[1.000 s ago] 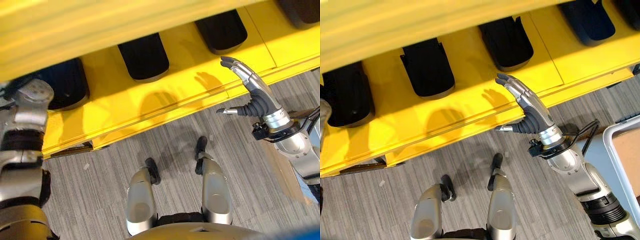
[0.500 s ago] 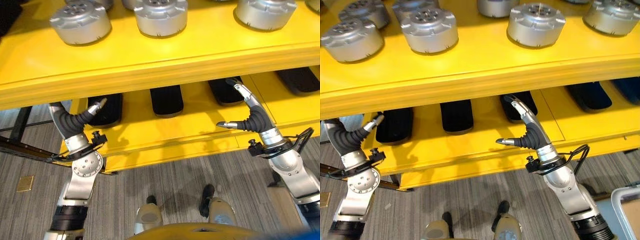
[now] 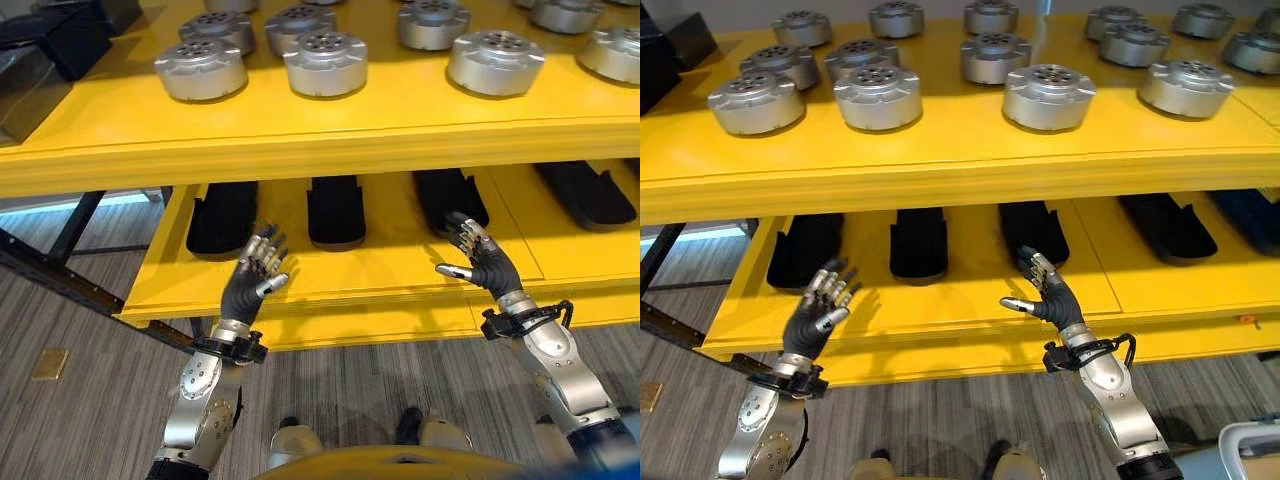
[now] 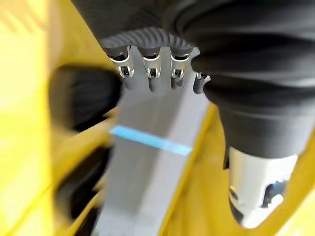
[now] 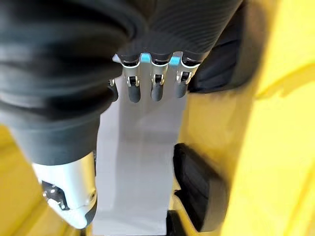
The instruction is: Move parts from the plastic box to the shelf.
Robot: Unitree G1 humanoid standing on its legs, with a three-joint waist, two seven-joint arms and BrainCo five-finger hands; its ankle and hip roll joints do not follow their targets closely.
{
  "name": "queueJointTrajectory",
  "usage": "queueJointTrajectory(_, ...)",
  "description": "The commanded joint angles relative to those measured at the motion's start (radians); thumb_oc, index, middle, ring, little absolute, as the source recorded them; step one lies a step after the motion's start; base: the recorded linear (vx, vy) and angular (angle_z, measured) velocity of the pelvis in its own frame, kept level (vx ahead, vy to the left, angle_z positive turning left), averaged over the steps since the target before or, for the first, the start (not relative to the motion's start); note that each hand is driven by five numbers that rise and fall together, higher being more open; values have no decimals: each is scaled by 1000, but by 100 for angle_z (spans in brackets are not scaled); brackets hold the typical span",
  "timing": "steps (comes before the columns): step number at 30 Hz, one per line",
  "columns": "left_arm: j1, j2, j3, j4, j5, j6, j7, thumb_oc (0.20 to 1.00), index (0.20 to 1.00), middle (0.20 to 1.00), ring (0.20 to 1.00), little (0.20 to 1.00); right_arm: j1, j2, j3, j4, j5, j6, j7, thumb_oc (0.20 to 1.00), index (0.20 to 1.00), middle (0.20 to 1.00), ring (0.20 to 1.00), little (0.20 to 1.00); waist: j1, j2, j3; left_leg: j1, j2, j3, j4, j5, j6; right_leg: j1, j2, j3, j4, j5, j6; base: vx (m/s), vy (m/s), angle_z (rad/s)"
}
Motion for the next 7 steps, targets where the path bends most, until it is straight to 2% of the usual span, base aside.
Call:
queueJointTrajectory(1,-16,55,34,-61,-102,-20,-116,1000,1000,1000,1000,1000,-45,5,-36,-44,51,-49,46,1000,1000,1000,1000,1000,-2,-48,30,11,3,23,-34,144,-62,261,18,43,-313,124,94,12,29,-4)
queueJointTrajectory(4,-10,53,42,-34,-127,-37,-154,1000,1000,1000,1000,1000,-17,-2,-46,-32,87,-49,86,1000,1000,1000,1000,1000,-14,-46,27,13,10,32,-39,162,-68,260,19,46,-329,131,94,13,28,-10)
queueJointTrajectory(6,-5,51,47,-23,-158,-21,-188,1000,1000,1000,1000,1000,2,1,-51,-25,88,-56,113,1000,1000,1000,1000,1000,-23,-48,25,18,6,42,-43,152,-67,260,17,51,-341,139,97,24,19,-13)
queueJointTrajectory(7,-3,51,51,-14,-139,-33,-191,1000,1000,1000,1000,1000,16,0,-56,-26,77,-61,128,1000,1000,1000,1000,1000,-27,-49,26,27,3,50,-47,145,-66,264,15,54,-349,144,100,39,30,-8)
